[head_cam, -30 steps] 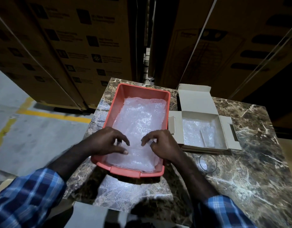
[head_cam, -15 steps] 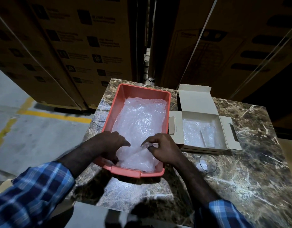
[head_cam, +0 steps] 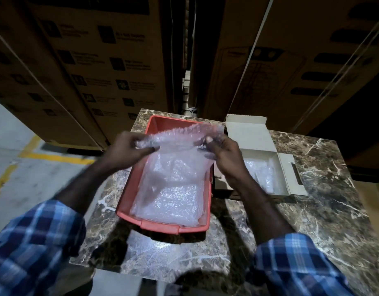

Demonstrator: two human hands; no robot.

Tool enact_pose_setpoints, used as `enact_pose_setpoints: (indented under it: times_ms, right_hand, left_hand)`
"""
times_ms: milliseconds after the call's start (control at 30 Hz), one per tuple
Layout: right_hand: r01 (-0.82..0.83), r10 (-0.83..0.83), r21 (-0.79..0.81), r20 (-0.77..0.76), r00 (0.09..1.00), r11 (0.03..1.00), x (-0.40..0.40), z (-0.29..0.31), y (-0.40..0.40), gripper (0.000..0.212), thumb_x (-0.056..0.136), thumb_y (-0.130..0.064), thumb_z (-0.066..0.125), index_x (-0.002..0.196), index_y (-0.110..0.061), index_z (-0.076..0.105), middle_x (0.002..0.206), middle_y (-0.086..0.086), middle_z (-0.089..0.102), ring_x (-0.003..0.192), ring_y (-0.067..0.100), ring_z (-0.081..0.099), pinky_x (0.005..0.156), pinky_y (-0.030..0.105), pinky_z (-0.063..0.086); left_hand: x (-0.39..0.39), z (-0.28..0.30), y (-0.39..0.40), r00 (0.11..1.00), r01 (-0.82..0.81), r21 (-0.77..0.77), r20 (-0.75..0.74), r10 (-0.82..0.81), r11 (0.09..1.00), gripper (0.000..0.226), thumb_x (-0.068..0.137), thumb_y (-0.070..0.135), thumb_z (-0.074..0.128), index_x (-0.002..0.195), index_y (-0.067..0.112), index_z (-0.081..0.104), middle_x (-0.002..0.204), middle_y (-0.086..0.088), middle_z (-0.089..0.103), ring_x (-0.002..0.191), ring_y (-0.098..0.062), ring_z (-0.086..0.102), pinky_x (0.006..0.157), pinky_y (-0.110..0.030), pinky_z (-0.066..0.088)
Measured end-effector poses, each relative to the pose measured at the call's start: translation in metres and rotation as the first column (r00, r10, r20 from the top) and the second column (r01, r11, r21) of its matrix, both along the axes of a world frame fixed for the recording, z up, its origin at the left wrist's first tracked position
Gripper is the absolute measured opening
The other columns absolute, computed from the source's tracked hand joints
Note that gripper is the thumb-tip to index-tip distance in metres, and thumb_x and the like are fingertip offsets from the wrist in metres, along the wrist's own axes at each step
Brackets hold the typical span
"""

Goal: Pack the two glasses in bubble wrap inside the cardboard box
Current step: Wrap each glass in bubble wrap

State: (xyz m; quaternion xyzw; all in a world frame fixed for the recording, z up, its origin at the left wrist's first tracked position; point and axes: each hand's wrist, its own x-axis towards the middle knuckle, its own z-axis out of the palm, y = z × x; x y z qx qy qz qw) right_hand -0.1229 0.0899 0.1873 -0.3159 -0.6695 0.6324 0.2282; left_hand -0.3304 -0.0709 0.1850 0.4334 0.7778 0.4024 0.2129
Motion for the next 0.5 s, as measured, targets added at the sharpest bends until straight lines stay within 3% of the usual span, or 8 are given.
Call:
enact_pose_setpoints:
  times_ms: [67,100,200,267,333,433,500]
  right_hand:
    - [0.002,-0.002,0.001,-0.039,0.999,1.000,0.000,0.016,0.012,0.020,0.104,-0.023,0.050,0.115,-0.013,0.064,0.106,0.009,0.074,0.089,0.022,0.072,0.072,0.032,0.054]
    - [0.003,-0.002,0.014,-0.051,0.999,1.000,0.001,0.023,0.017,0.023,0.105,-0.023,0.050,0.118,-0.010,0.062,0.106,0.013,0.074,0.087,0.025,0.072,0.069,0.032,0.056]
    - [0.031,-0.026,0.093,-0.062,0.998,0.995,0.004,0.043,0.033,0.026,0.104,-0.025,0.053,0.116,-0.005,0.064,0.104,0.016,0.072,0.090,0.027,0.071,0.073,0.036,0.057]
    - [0.060,-0.051,0.136,-0.067,0.996,0.989,0.009,0.055,0.042,0.032,0.102,-0.024,0.056,0.109,0.006,0.063,0.094,0.015,0.066,0.084,0.022,0.064,0.077,0.035,0.053]
    - [0.079,-0.067,0.158,-0.082,0.994,0.984,0.016,0.067,0.049,0.036,0.100,-0.024,0.060,0.108,0.010,0.062,0.091,0.013,0.060,0.084,0.018,0.057,0.079,0.037,0.048]
    - [0.039,-0.019,0.211,-0.098,0.995,0.977,0.033,0.087,0.055,0.019,0.101,-0.020,0.058,0.110,-0.009,0.070,0.089,0.005,0.061,0.083,0.015,0.055,0.076,0.036,0.048]
    - [0.013,0.007,0.272,-0.073,0.997,0.962,0.046,0.103,0.059,0.015,0.101,-0.019,0.057,0.105,-0.021,0.072,0.089,0.001,0.065,0.080,0.014,0.058,0.070,0.034,0.052]
  left_hand:
    - [-0.005,0.020,0.007,0.988,-0.042,0.103,0.152,0.026,0.994,0.030,0.081,0.022,0.079,0.086,-0.006,0.069,0.062,0.010,0.066,0.048,0.000,0.051,0.045,-0.015,0.038]
    - [-0.004,0.031,0.011,0.981,-0.055,0.152,0.193,0.025,0.987,0.025,0.078,0.018,0.080,0.081,-0.004,0.068,0.057,0.010,0.065,0.047,0.002,0.053,0.046,-0.014,0.039]
    - [-0.004,0.056,0.024,0.968,-0.079,0.308,0.251,-0.001,0.948,0.022,0.069,0.014,0.081,0.087,0.007,0.070,0.085,0.006,0.076,0.080,-0.006,0.070,0.071,-0.019,0.055]
    - [0.000,0.069,0.033,0.957,-0.103,0.390,0.290,-0.016,0.915,0.030,0.071,0.013,0.079,0.095,-0.002,0.068,0.093,-0.007,0.072,0.082,-0.010,0.070,0.075,-0.019,0.056]
    - [0.004,0.080,0.041,0.941,-0.128,0.451,0.336,-0.035,0.883,0.019,0.071,0.014,0.078,0.087,0.005,0.071,0.087,-0.008,0.070,0.075,-0.006,0.069,0.073,-0.018,0.056]
    - [0.014,0.096,0.048,0.935,-0.141,0.501,0.351,-0.051,0.854,0.006,0.075,0.017,0.076,0.073,0.023,0.077,0.076,0.007,0.074,0.071,-0.003,0.068,0.069,-0.018,0.056]
    - [0.021,0.104,0.052,0.938,-0.171,0.513,0.346,-0.020,0.841,0.008,0.076,0.018,0.075,0.082,0.023,0.078,0.077,0.008,0.074,0.071,-0.007,0.068,0.068,-0.021,0.056]
